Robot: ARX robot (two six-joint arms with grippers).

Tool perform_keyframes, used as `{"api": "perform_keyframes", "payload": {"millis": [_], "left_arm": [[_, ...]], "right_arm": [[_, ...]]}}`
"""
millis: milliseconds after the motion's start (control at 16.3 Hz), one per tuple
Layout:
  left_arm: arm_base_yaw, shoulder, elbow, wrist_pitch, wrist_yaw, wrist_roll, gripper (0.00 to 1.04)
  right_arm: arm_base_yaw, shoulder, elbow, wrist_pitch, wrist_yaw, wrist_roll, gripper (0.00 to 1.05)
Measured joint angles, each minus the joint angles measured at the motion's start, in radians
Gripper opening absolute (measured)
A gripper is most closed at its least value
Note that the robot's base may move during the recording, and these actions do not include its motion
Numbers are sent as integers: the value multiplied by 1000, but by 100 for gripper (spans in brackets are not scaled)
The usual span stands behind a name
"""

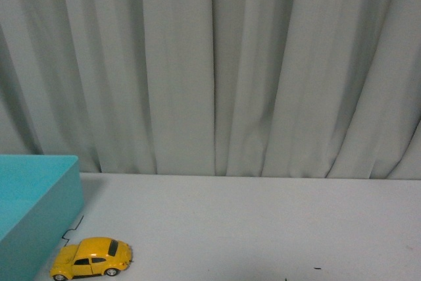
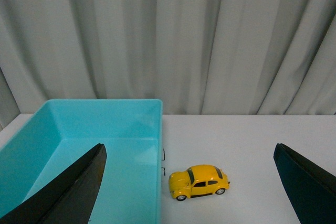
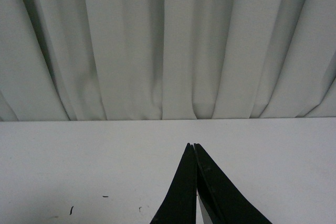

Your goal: Wind up and store yellow beetle toy

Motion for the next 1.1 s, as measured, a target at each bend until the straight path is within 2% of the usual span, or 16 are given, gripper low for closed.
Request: {"api": "perform_keyframes", "payload": {"millis": [367, 1101], "left_arm": [[0, 0, 0, 0, 0, 0, 98], [0, 0, 0, 0, 0, 0, 98]], "right_arm": [[0, -227, 0, -215, 0, 0, 2], [0, -453, -1, -438, 0, 0, 2]]}}
